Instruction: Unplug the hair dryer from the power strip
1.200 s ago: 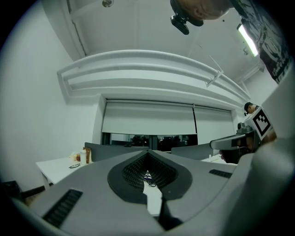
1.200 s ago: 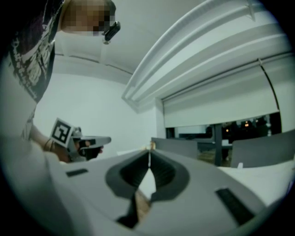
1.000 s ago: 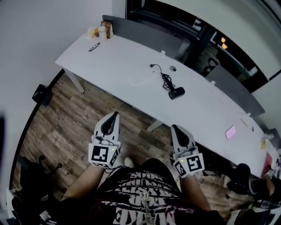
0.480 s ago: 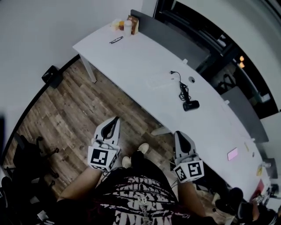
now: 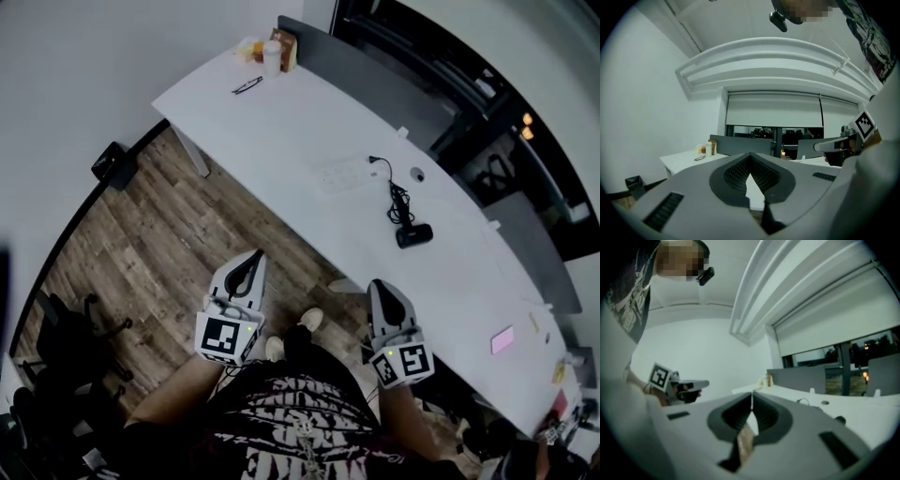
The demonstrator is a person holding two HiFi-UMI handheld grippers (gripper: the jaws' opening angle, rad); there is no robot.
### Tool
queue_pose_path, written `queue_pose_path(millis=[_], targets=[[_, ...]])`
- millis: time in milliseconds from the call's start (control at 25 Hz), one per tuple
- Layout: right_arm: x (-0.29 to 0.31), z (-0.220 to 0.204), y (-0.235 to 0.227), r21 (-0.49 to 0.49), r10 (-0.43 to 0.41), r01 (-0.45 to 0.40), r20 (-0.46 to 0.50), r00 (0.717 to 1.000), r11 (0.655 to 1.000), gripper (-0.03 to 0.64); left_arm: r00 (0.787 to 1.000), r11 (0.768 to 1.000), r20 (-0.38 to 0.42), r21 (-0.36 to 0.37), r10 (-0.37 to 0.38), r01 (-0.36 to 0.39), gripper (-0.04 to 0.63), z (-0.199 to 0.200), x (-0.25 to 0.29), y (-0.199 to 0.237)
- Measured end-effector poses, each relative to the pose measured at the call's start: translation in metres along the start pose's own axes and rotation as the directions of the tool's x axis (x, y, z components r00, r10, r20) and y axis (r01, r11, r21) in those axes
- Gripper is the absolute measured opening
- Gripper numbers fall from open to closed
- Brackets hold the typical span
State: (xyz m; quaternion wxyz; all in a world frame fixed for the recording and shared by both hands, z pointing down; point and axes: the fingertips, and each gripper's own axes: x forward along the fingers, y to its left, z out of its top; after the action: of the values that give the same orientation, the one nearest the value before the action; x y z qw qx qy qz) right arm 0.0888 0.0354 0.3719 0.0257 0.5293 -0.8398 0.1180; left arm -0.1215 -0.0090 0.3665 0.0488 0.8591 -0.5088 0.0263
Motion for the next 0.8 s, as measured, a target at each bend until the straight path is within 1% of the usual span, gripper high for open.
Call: queue_pose_path(millis=[240, 360, 520, 680, 800], targets=[[0.019, 0.005, -0.021, 0.026, 0.0, 0.0, 0.004, 1.0, 1.0, 0.032, 1.0, 1.0, 0.002, 0.003, -0.02, 0.02, 0.025, 0.012, 0.041, -0.004], [0.028, 0.016, -0.032, 0.022, 0.006, -0.006, 0.014, 1.0, 1.0, 0.032, 1.0, 1.0, 0.015, -0.005, -0.022, 0.022, 0.025, 0.022, 0.059, -0.006], [0.04, 0.034, -0.054, 0.016, 0.008, -0.009, 0.033, 0.999, 1.0, 0.032, 0.999, 1.0, 0.026, 0.015, -0.027, 0.027, 0.025, 0.032, 0.084, -0.01], [0.048, 0.039, -0.075, 0.011, 0.013, -0.013, 0.036, 0.999, 1.0, 0.032, 0.999, 0.999, 0.013, 0.021, -0.031, 0.031, 0.025, 0.033, 0.107, -0.02], [0.057, 0.043, -0.092, 0.002, 0.025, -0.025, 0.045, 0.999, 1.0, 0.032, 0.999, 0.999, 0.028, 0.032, -0.026, 0.025, 0.025, 0.038, 0.127, -0.024]])
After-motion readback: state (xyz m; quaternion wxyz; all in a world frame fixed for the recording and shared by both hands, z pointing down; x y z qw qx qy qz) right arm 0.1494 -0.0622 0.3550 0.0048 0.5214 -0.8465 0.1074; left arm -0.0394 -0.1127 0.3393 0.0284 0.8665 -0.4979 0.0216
